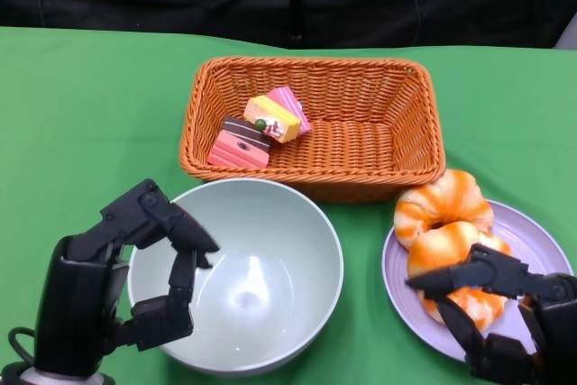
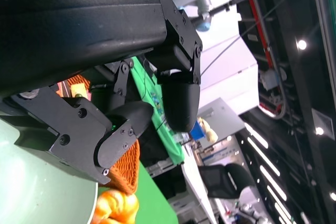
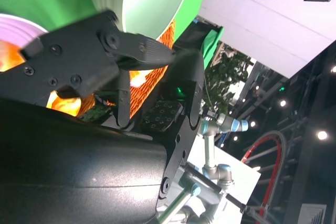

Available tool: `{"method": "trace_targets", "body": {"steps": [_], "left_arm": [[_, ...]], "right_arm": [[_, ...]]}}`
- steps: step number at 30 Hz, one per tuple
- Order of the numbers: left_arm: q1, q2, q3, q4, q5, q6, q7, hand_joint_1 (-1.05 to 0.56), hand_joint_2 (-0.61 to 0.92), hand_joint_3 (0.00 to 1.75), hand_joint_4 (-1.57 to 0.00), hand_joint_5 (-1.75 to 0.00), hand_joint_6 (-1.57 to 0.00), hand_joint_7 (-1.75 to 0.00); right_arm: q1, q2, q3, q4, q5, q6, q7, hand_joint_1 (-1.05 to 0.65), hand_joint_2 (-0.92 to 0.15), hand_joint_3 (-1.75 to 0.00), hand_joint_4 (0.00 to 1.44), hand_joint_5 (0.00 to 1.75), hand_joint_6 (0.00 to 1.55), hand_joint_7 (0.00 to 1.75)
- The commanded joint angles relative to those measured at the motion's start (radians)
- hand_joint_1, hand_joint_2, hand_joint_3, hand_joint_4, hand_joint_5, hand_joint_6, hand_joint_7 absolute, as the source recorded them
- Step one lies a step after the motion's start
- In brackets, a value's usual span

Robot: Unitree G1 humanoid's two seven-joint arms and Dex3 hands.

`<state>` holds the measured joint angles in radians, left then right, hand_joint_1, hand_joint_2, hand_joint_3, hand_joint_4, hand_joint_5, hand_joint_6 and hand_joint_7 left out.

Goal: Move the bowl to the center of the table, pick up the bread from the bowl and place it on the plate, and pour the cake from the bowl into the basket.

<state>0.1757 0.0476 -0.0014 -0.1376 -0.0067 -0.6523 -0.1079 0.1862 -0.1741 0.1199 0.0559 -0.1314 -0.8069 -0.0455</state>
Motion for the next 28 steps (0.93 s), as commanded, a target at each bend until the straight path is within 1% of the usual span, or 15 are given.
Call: {"method": "trace_targets", "body": {"steps": [1,2,4,8,13,16,21,25,28], "left_arm": [[-0.005,0.004,0.008,0.006,-0.01,-0.009,0.005,0.06,0.32,1.57,-1.02,-1.75,-0.82,-1.67],[-0.003,0.005,0.006,0.006,-0.01,-0.011,0.001,0.06,0.29,1.61,-1.05,-1.75,-0.85,-1.67],[0.004,0.006,0.001,0.0,-0.008,-0.014,-0.004,0.07,0.26,1.64,-1.08,-1.75,-0.9,-1.68],[0.02,0.006,-0.012,-0.015,-0.01,-0.002,-0.009,0.09,0.25,1.66,-1.1,-1.75,-0.93,-1.68],[0.024,0.014,-0.024,0.002,-0.032,-0.013,-0.025,0.09,0.25,1.69,-1.08,-1.75,-0.91,-1.67],[0.036,0.017,-0.03,-0.017,-0.053,0.011,-0.035,0.1,0.25,1.7,-1.07,-1.75,-0.9,-1.66],[0.067,0.019,-0.031,-0.057,-0.064,0.046,-0.042,0.1,0.23,1.68,-1.04,-1.75,-0.9,-1.63],[0.065,0.016,-0.033,-0.046,-0.076,0.032,-0.048,0.08,0.23,1.67,-1.04,-1.75,-0.9,-1.61],[0.058,0.011,-0.036,-0.037,-0.072,0.022,-0.046,0.07,0.23,1.66,-1.05,-1.75,-0.92,-1.61]], "right_arm": [[-0.006,0.005,-0.017,0.018,0.029,-0.036,0.017,-0.09,-0.34,-1.47,0.88,1.56,0.94,1.12],[-0.006,0.009,-0.02,0.022,0.029,-0.044,0.018,-0.1,-0.33,-1.47,0.88,1.6,0.91,1.19],[-0.003,0.015,-0.027,0.026,0.022,-0.057,0.017,-0.12,-0.33,-1.47,0.86,1.64,0.88,1.26],[-0.003,0.014,-0.034,0.037,0.031,-0.08,0.029,-0.12,-0.34,-1.45,0.85,1.67,0.86,1.31],[-0.007,0.021,-0.051,0.059,0.016,-0.097,0.03,-0.13,-0.32,-1.45,0.84,1.68,0.85,1.32],[-0.01,0.017,-0.052,0.068,0.025,-0.101,0.042,-0.13,-0.32,-1.46,0.83,1.69,0.85,1.32],[-0.012,0.013,-0.053,0.073,0.025,-0.111,0.057,-0.11,-0.3,-1.5,0.86,1.62,0.86,1.29],[-0.014,0.013,-0.059,0.077,0.02,-0.116,0.062,-0.11,-0.27,-1.54,0.87,1.6,0.88,1.26],[-0.019,0.013,-0.065,0.087,0.016,-0.129,0.061,-0.1,-0.26,-1.53,0.87,1.59,0.88,1.24]]}}
